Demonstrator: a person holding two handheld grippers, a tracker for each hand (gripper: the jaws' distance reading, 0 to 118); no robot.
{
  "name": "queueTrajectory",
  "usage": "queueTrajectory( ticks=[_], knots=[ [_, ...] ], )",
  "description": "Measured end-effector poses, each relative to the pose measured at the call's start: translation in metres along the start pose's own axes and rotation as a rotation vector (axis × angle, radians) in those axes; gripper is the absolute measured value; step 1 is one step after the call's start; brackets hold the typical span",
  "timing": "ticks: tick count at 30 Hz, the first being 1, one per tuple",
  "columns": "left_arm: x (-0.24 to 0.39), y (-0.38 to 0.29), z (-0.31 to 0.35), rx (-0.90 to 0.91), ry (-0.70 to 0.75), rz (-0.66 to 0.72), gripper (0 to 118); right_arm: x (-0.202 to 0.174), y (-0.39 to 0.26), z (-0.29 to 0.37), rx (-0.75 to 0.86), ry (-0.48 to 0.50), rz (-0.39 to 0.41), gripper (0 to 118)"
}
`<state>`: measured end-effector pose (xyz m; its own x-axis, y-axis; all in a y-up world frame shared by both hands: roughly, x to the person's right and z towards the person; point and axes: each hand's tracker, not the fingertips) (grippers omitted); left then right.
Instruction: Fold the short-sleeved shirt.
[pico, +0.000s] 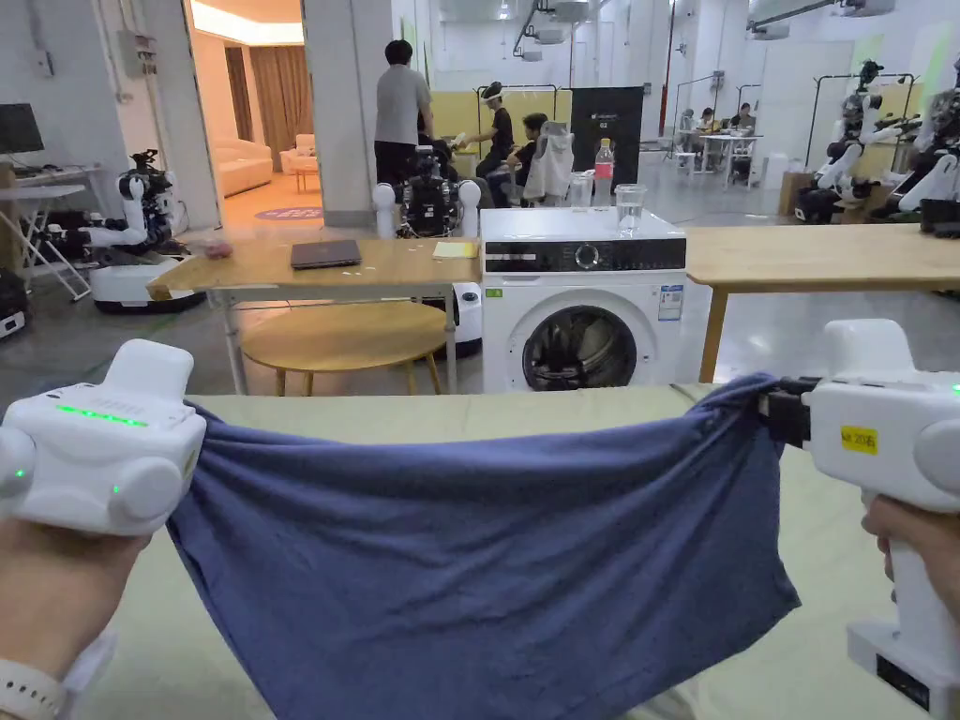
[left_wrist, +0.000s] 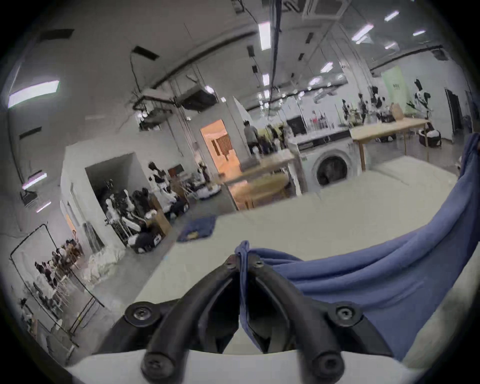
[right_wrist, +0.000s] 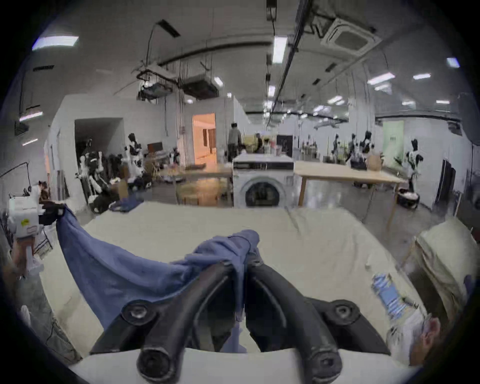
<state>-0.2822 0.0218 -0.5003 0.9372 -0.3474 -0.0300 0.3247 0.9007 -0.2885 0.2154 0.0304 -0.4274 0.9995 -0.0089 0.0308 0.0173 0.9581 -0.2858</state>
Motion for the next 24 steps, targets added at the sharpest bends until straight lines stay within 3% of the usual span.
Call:
queueTrajectory(
  ticks=[4, 10, 13, 20, 24],
  knots=[
    [-0.008, 0.052, 0.005, 0.081, 0.007, 0.035, 0, 0.002, 0.054, 0.0, 0.117, -0.075, 0.08, 2],
    [-0.024, 0.113, -0.013, 0.203, -0.016, 0.175, 0, 0.012, 0.116, -0.004, 0.261, -0.139, 0.073, 2],
    [-0.022, 0.123, -0.033, 0.203, -0.029, 0.18, 0, 0.016, 0.121, -0.014, 0.271, -0.155, 0.068, 2],
    [0.023, 0.063, -0.091, 0.078, -0.046, 0.149, 0, 0.032, 0.049, -0.081, 0.126, -0.14, 0.012, 2],
    [0.055, 0.005, -0.09, 0.006, -0.066, 0.134, 0, 0.035, -0.011, -0.095, 0.076, -0.165, 0.016, 2]
  ],
)
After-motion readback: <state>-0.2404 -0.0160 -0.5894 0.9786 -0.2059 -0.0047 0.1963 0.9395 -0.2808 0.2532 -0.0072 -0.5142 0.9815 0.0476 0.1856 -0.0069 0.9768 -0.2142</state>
